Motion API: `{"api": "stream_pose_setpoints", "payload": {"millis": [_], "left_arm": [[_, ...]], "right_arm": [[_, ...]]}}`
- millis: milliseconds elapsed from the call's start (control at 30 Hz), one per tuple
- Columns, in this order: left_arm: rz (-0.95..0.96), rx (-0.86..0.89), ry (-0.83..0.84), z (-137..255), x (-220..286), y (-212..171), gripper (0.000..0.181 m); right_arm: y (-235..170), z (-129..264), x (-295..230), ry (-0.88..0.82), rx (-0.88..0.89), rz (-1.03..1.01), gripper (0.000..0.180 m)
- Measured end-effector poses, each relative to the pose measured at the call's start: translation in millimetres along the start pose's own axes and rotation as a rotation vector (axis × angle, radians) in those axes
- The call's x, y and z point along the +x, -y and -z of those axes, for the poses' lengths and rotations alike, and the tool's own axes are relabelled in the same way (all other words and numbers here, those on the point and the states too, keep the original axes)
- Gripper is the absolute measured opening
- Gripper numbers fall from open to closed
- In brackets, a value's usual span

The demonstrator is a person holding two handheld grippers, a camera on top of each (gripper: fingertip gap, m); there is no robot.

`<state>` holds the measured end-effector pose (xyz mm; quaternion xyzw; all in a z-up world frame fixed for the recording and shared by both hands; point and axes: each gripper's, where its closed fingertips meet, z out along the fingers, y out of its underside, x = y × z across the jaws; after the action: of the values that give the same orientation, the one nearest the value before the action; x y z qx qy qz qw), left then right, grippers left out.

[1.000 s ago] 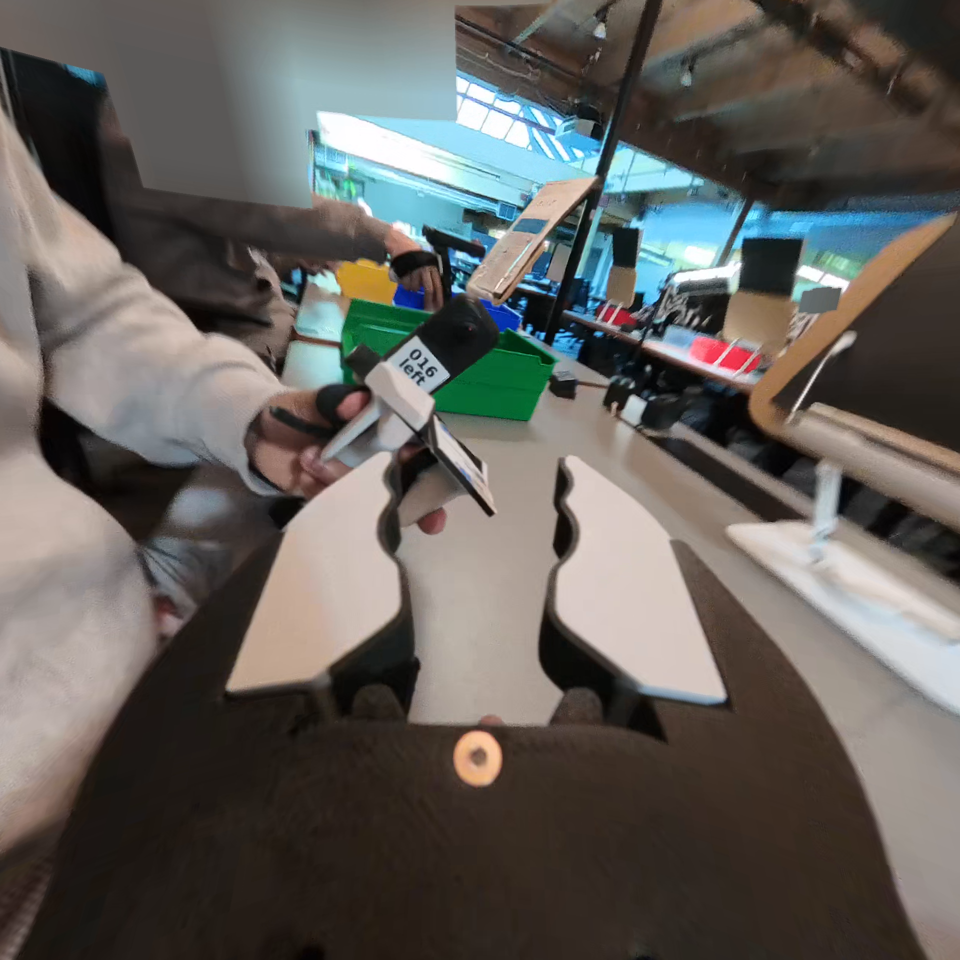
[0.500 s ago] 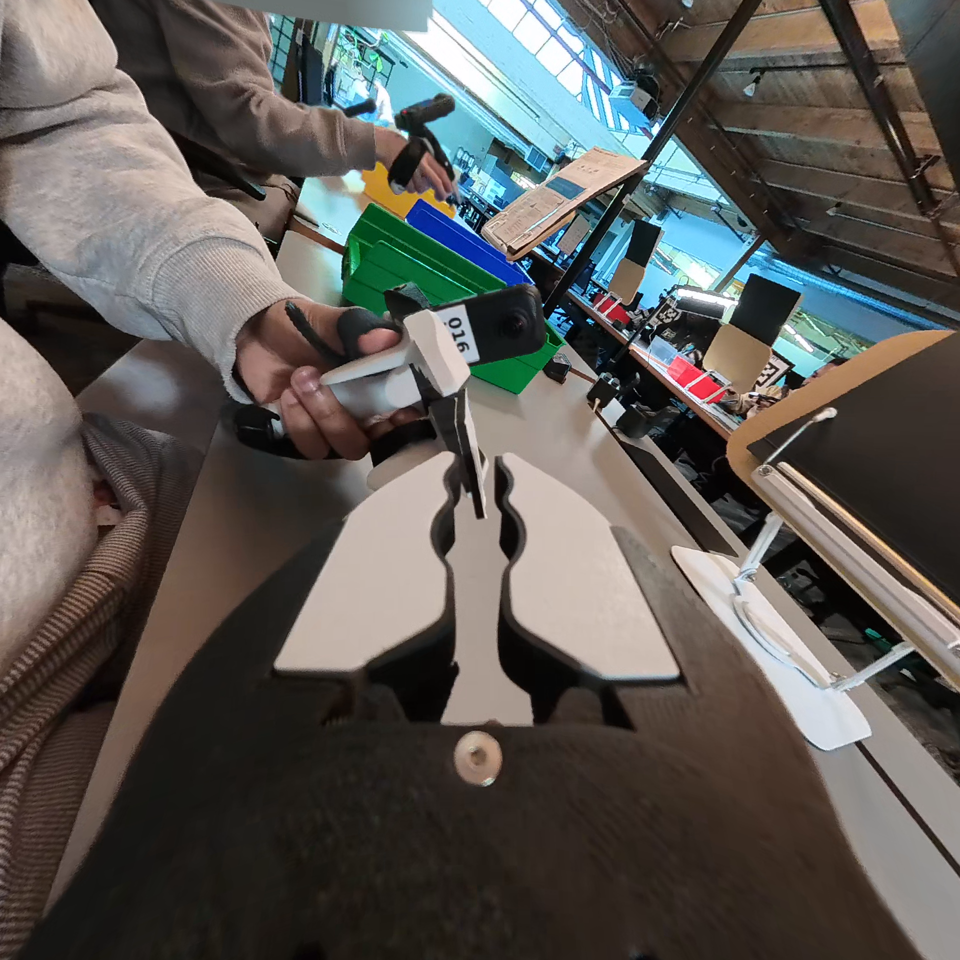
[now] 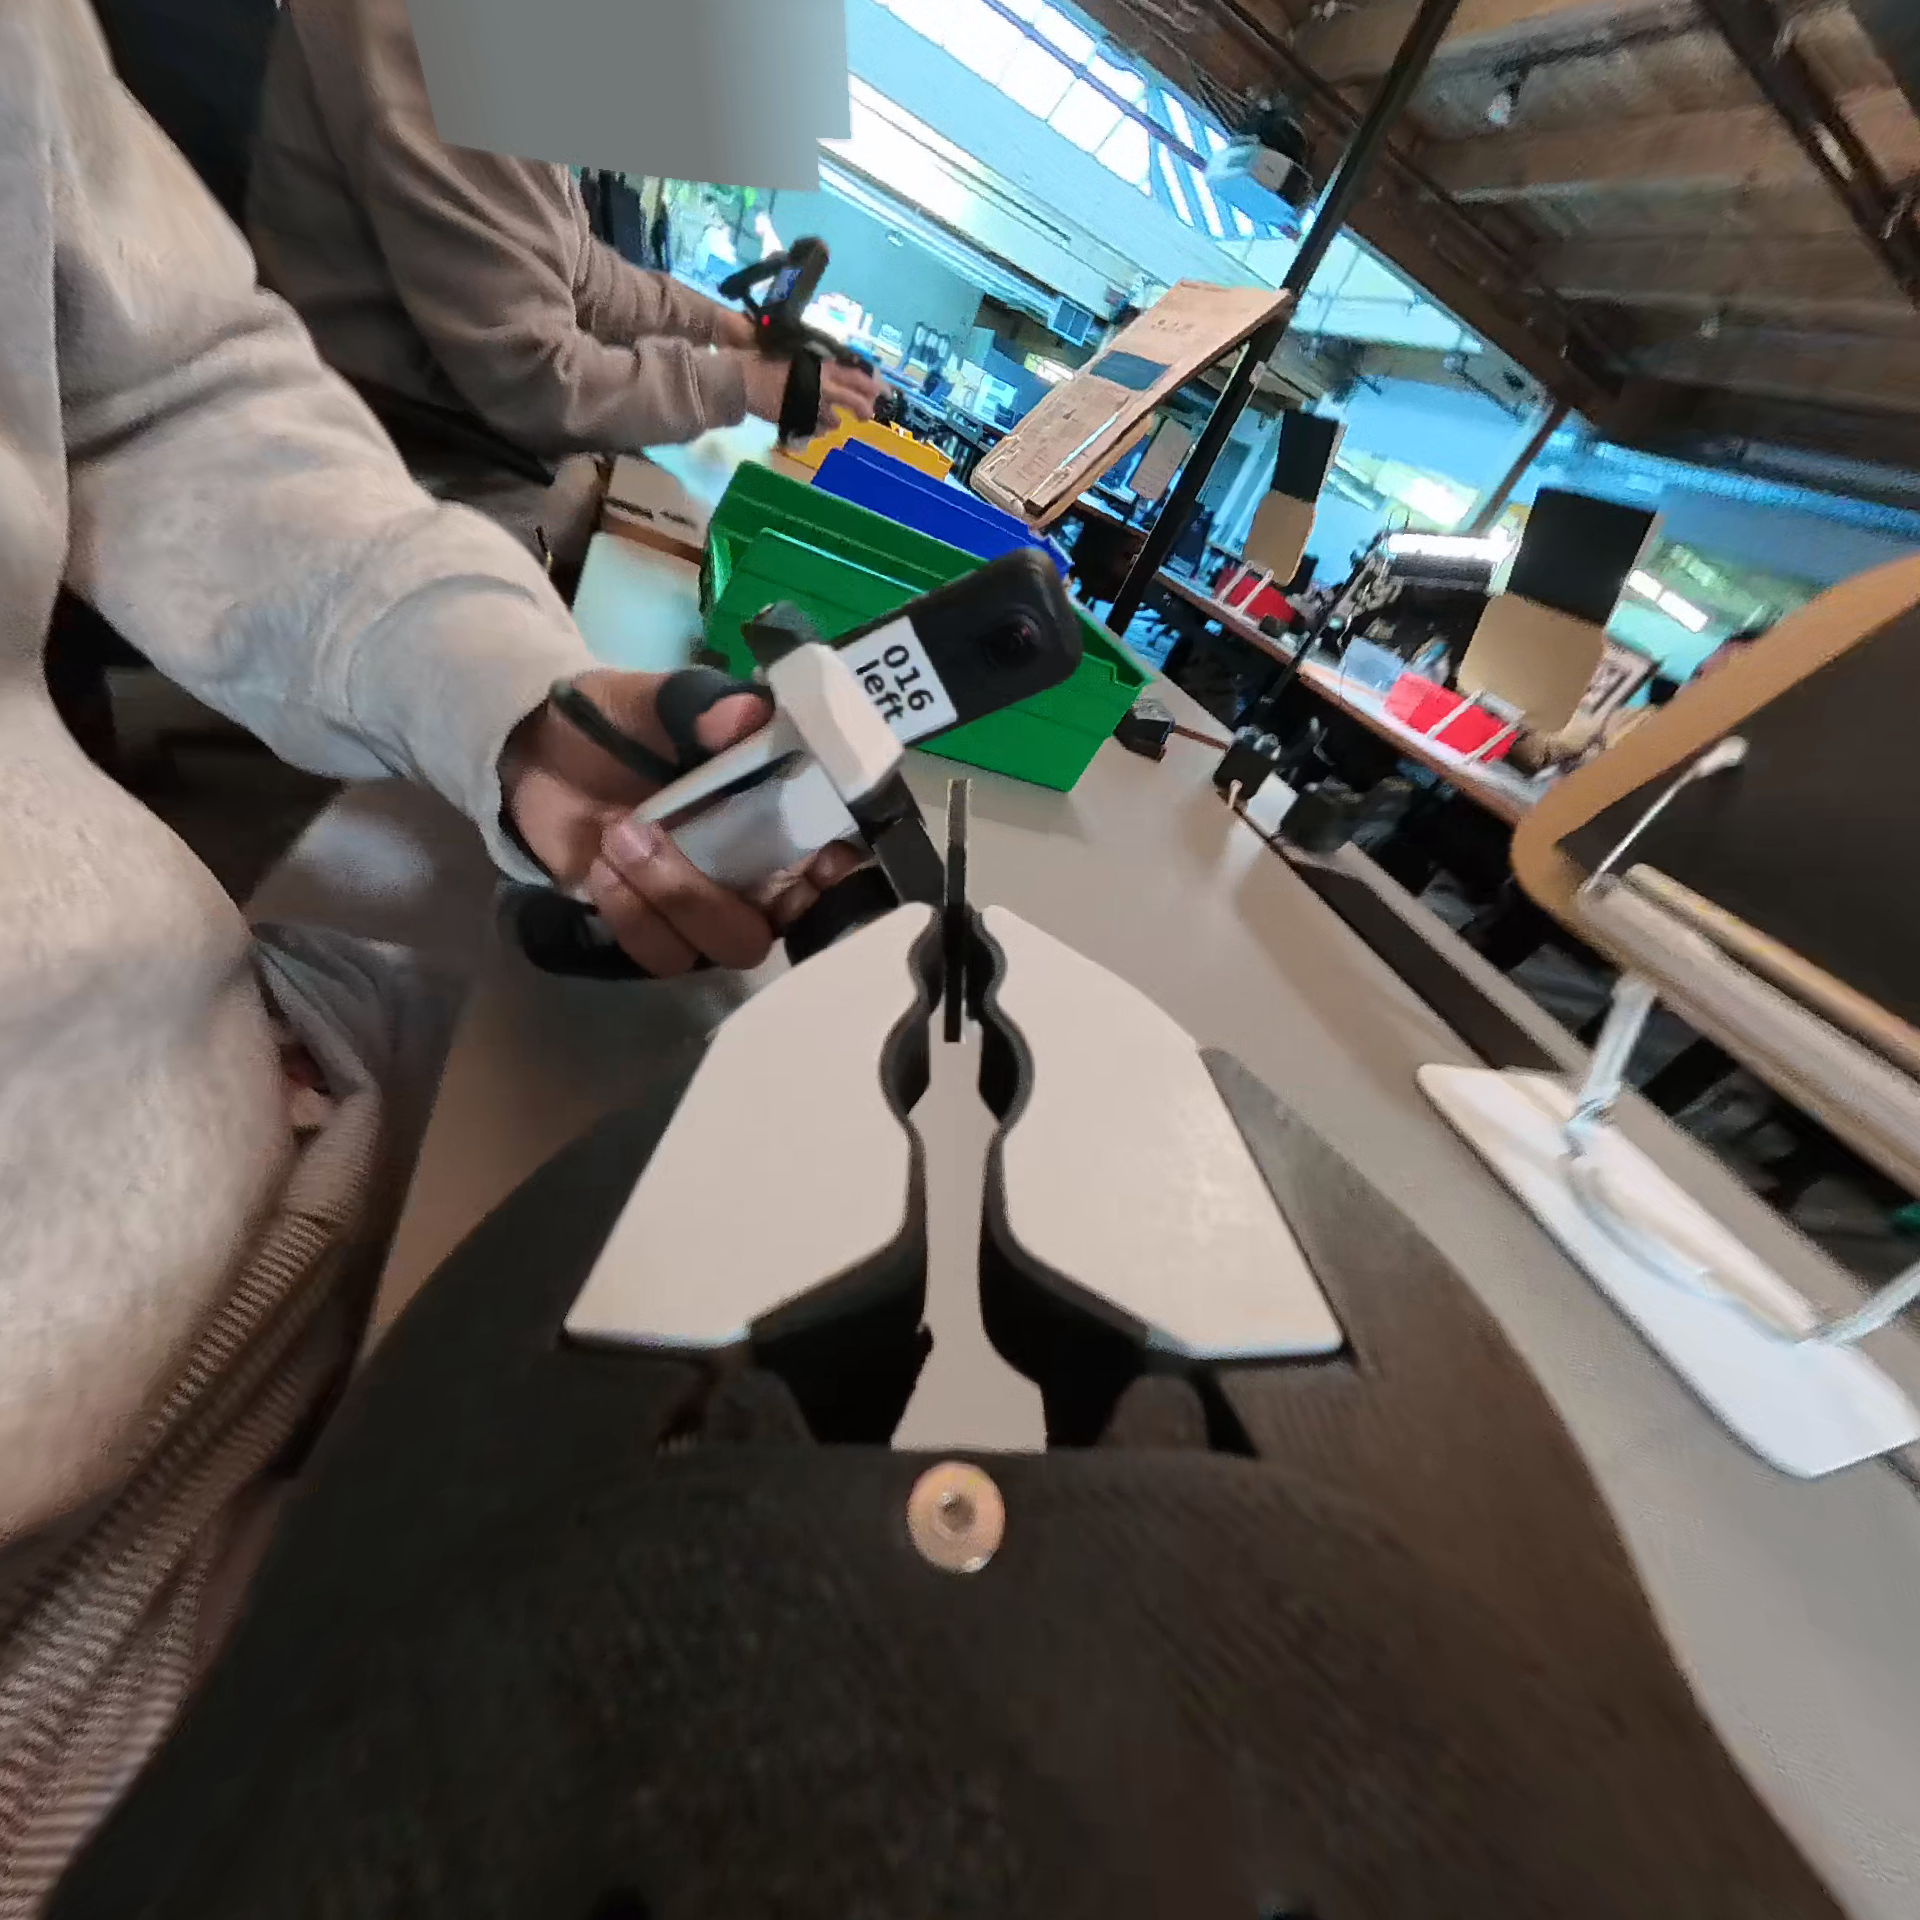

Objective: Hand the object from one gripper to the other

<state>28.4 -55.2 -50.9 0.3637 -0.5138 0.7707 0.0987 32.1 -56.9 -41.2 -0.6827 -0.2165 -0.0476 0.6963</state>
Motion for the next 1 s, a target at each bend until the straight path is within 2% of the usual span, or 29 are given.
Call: {"api": "stream_pose_setpoints", "payload": {"millis": [200, 500, 600, 1000], "left_arm": [[-0.181, -0.038, 0.06, 0.0, 0.0, -2.5, 0.048], [-0.207, -0.024, 0.055, 3.1, 2.6, 0.3, 0.017], [-0.208, -0.036, 0.056, 2.9, 2.3, -1.7, 0.009], [-0.179, -0.055, 0.072, 3.2, -1.1, -4.2, 0.004]], "right_arm": [[-0.3, 1.4, 3.5, 0.079, 0.031, -0.434, 0.004], [-8.6, -2.8, -2.9, 0.203, 0.024, -0.798, 0.004], [-9.0, -2.1, -0.5, 0.211, 0.042, -0.859, 0.004], [-13.9, -7.1, -4.6, 0.218, 0.031, -0.845, 0.007]]}}
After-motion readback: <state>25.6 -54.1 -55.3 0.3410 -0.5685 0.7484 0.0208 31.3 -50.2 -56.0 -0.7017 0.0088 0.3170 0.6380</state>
